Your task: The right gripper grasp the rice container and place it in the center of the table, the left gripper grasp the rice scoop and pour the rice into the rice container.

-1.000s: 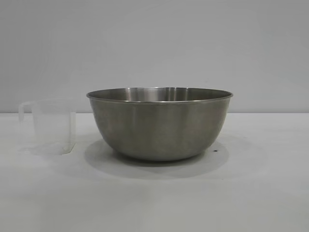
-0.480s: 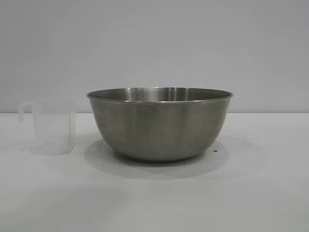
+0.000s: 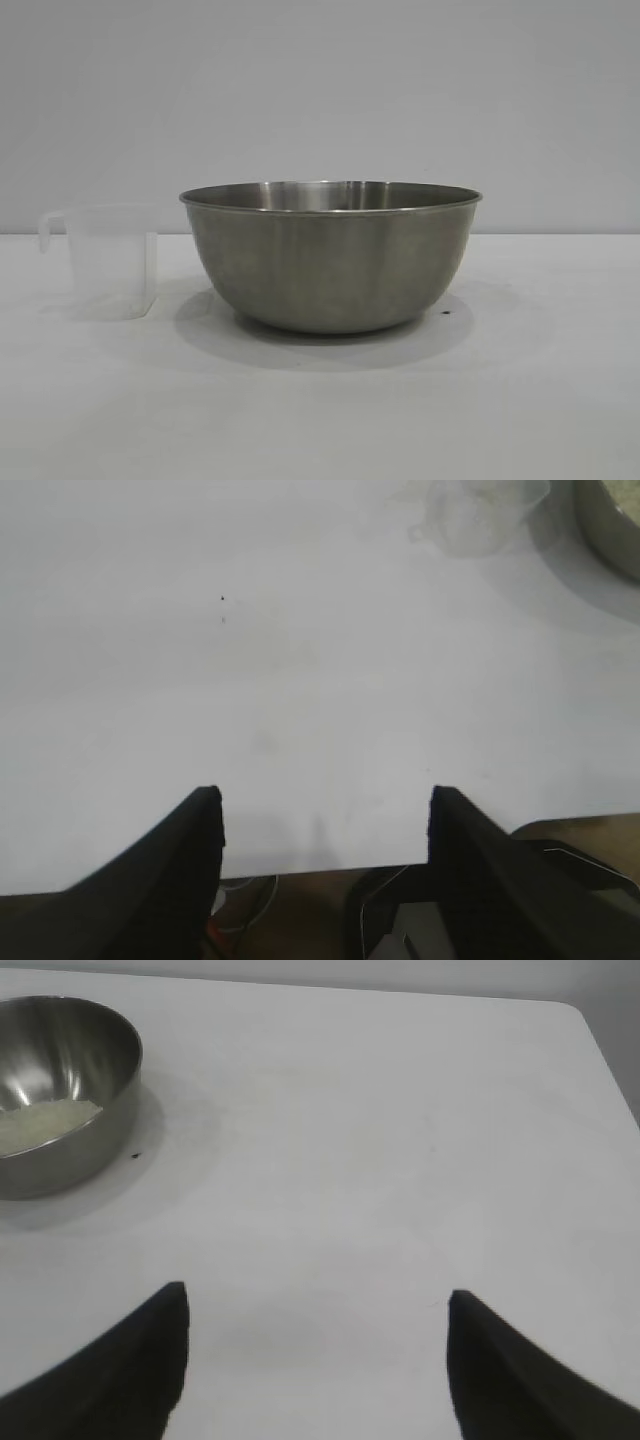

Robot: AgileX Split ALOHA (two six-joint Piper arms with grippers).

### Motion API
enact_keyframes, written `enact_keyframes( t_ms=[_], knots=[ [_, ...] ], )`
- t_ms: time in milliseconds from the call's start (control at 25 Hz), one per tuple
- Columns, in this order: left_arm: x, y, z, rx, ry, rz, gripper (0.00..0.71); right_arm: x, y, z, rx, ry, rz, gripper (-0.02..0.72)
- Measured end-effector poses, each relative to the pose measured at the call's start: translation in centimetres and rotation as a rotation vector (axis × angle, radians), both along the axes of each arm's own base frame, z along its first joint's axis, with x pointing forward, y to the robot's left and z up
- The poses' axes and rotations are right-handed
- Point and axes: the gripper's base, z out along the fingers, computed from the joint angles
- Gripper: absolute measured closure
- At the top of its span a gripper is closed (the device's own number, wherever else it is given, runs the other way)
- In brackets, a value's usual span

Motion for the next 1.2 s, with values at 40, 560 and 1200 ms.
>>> enact_keyframes(
  t_ms=[40,560,1200],
  knots=[
    [-0.1,0.0,-0.4,-0.001,-0.013,0.001,0.325,0.0,0.0,0.0,0.0,0.0,0.0,0.229],
    [-1.9,0.1,-2.9,0.016,-0.111,0.009,0.325,0.0,0.0,0.0,0.0,0.0,0.0,0.229],
    [-5.0,0.4,-3.0,0.028,-0.304,0.057,0.325,0.0,0.0,0.0,0.0,0.0,0.0,0.229]
  ],
)
